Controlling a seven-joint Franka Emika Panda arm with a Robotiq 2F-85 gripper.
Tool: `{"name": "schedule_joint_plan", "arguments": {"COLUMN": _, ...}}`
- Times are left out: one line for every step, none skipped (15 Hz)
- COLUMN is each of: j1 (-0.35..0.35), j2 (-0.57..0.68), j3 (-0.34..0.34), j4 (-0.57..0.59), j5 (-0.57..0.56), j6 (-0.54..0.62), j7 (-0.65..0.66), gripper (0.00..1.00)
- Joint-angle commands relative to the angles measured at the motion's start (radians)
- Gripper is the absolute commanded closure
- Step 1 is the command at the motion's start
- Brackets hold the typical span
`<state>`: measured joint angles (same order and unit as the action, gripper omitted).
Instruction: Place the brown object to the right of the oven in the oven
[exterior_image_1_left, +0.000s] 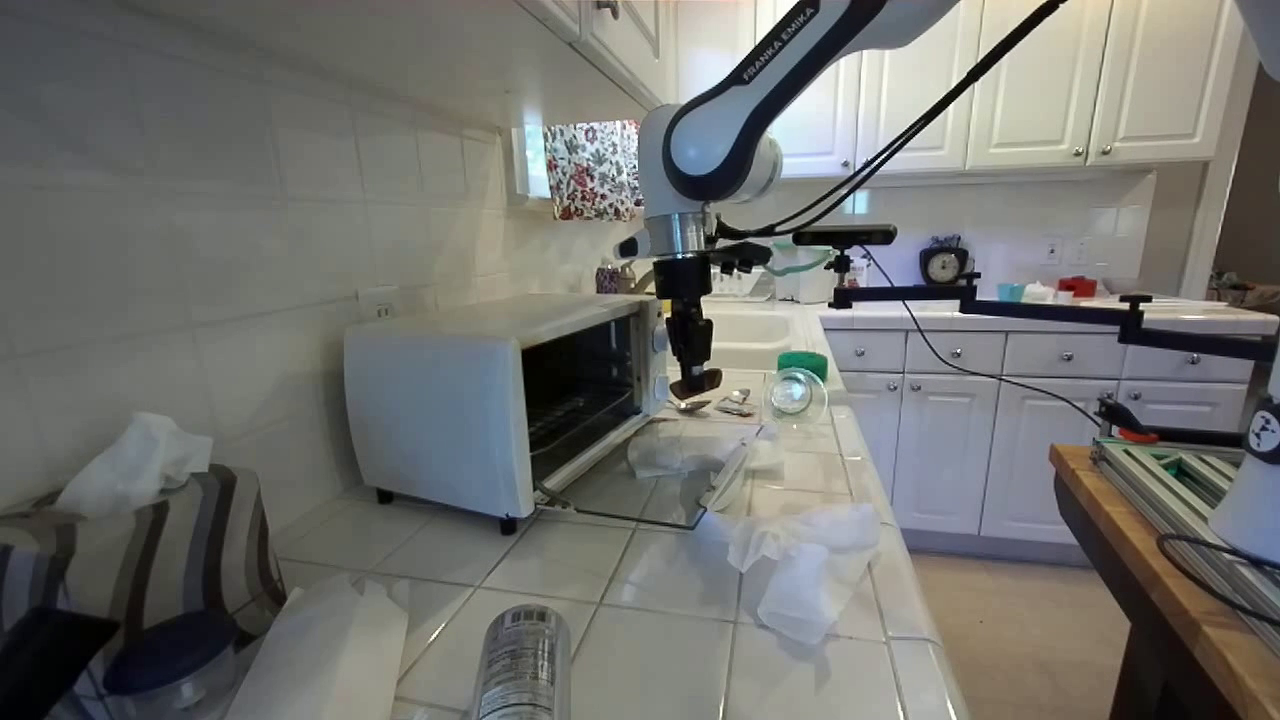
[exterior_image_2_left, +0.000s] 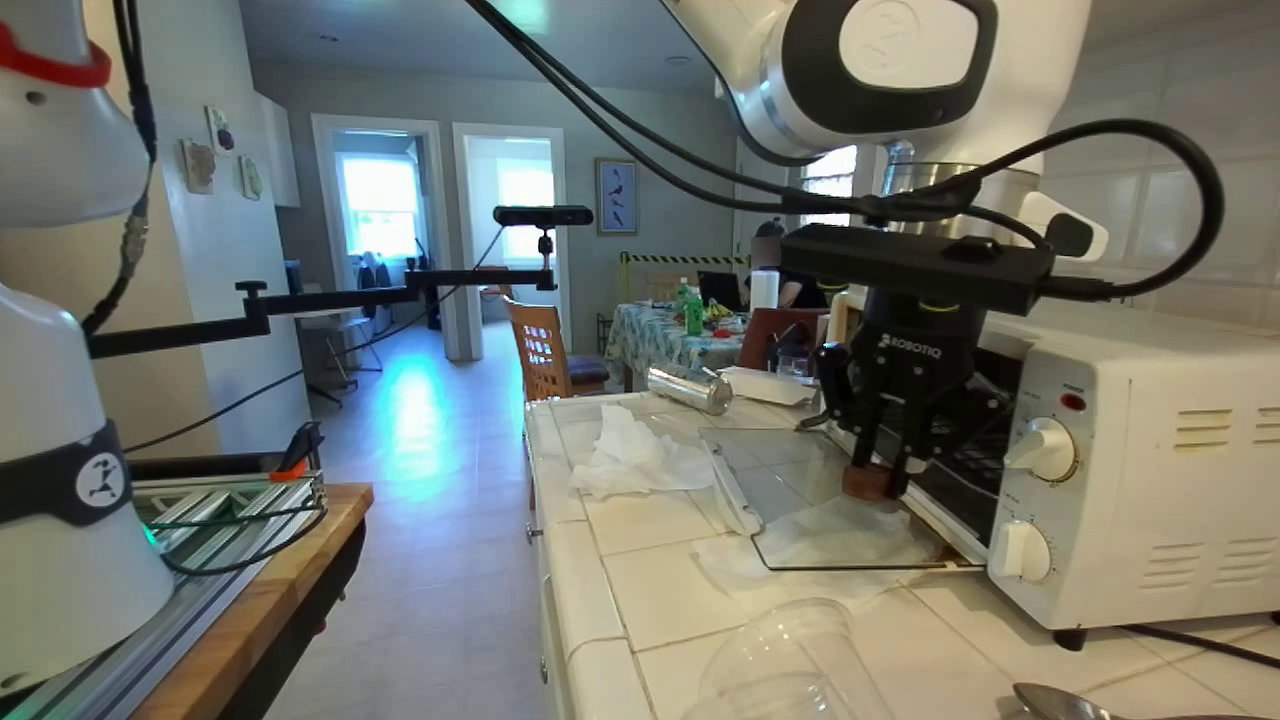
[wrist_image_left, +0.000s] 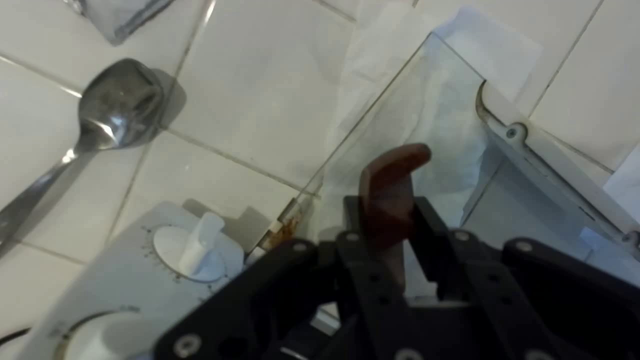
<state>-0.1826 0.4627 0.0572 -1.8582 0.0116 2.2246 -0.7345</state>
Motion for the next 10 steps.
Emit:
{"name": "schedule_joint_plan", "arguments": {"j1": 0.024, "j2": 0.001, "j3": -0.009, "j4": -0.034, "j5": -0.007, "j6": 0.080, "j7": 0.027, "gripper": 0.93}}
{"name": "schedule_joint_plan", "arguments": {"j1": 0.026, "j2": 0.002, "j3": -0.006, "j4": -0.039, "j5": -0.001, "j6": 0.098, "j7": 0.031, "gripper": 0.93}}
{"name": "schedule_joint_plan", "arguments": {"j1": 0.027, "j2": 0.005, "j3": -0.003, "j4": -0.047, "j5": 0.006, "j6": 0.125, "j7": 0.036, "gripper": 0.93}}
{"name": "schedule_joint_plan", "arguments": {"j1": 0.029, "j2": 0.003, "j3": 0.000, "j4": -0.054, "j5": 0.012, "j6": 0.143, "j7": 0.044, "gripper": 0.93}}
{"name": "schedule_joint_plan", "arguments": {"j1": 0.029, "j2": 0.005, "j3": 0.003, "j4": -0.063, "j5": 0.019, "j6": 0.174, "j7": 0.053, "gripper": 0.93}}
{"name": "schedule_joint_plan", "arguments": {"j1": 0.027, "j2": 0.001, "j3": 0.009, "j4": -0.073, "j5": 0.030, "j6": 0.204, "j7": 0.062, "gripper": 0.93}}
{"name": "schedule_joint_plan", "arguments": {"j1": 0.021, "j2": -0.001, "j3": 0.019, "j4": -0.083, "j5": 0.046, "j6": 0.232, "j7": 0.064, "gripper": 0.93}}
{"name": "schedule_joint_plan", "arguments": {"j1": 0.018, "j2": -0.004, "j3": 0.026, "j4": -0.092, "j5": 0.059, "j6": 0.266, "j7": 0.066, "gripper": 0.93}}
{"name": "schedule_joint_plan", "arguments": {"j1": 0.011, "j2": -0.006, "j3": 0.040, "j4": -0.096, "j5": 0.081, "j6": 0.281, "j7": 0.057, "gripper": 0.93}}
{"name": "schedule_joint_plan", "arguments": {"j1": 0.009, "j2": -0.008, "j3": 0.048, "j4": -0.095, "j5": 0.095, "j6": 0.263, "j7": 0.053, "gripper": 0.93}}
